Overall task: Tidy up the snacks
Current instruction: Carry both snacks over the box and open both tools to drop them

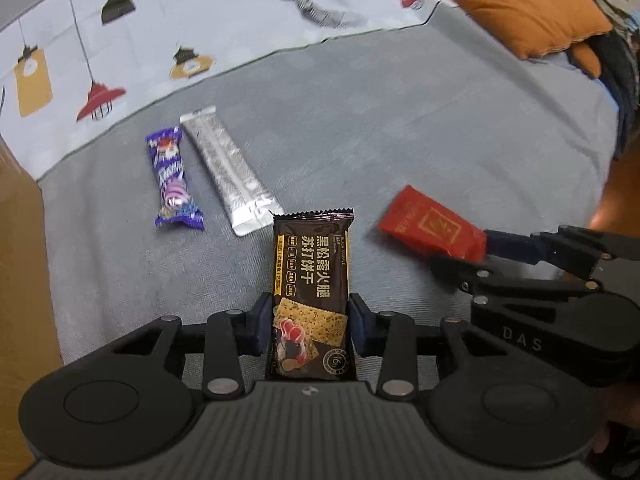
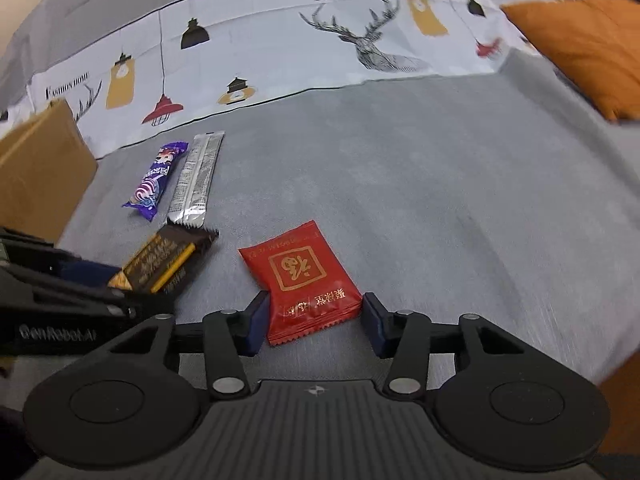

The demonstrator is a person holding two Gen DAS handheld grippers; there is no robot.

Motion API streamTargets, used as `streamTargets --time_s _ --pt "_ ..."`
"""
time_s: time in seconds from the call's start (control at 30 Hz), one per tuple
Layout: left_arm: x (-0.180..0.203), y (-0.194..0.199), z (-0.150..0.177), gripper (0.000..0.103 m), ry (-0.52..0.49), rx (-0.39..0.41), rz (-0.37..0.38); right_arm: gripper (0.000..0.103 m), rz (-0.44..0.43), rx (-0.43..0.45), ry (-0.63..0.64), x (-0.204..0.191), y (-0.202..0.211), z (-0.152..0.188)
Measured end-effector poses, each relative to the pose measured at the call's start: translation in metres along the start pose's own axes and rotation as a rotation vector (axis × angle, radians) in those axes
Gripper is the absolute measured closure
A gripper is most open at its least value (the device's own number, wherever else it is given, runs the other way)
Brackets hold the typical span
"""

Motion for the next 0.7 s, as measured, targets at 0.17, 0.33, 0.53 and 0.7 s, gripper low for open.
streamTargets --time_s 0.17,0.33,0.53,0.7 --pt "-0.002 0.021 -0.005 0.06 0.015 0.036 0.001 0.052 0.024 0.034 -0.002 0.007 0.021 -0.001" --pt "-0.012 0.03 -0.003 0.06 0.086 0.058 -0.011 0.052 0.031 0.088 0.029 -0.001 0.05 -0.01" --pt "-0.025 0.05 -0.005 0.06 0.108 0.086 -0.04 0.052 0.026 0.125 0.037 -0.013 0.069 -0.026" --pt "-0.042 0.086 -0.014 0.06 0.114 0.138 -0.088 0.052 0.011 0.133 -0.006 -0.022 0.079 -0.039"
Point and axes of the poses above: each gripper's, at about its wrist camera, not at the fingertips, and y roughly against the way its jaws point, x to its right, z to its underside, the point moved 9 cm from there along -y, roughly the way its jaws point, and after that the axes turned 4 degrees about z, right-handed, at the moved point
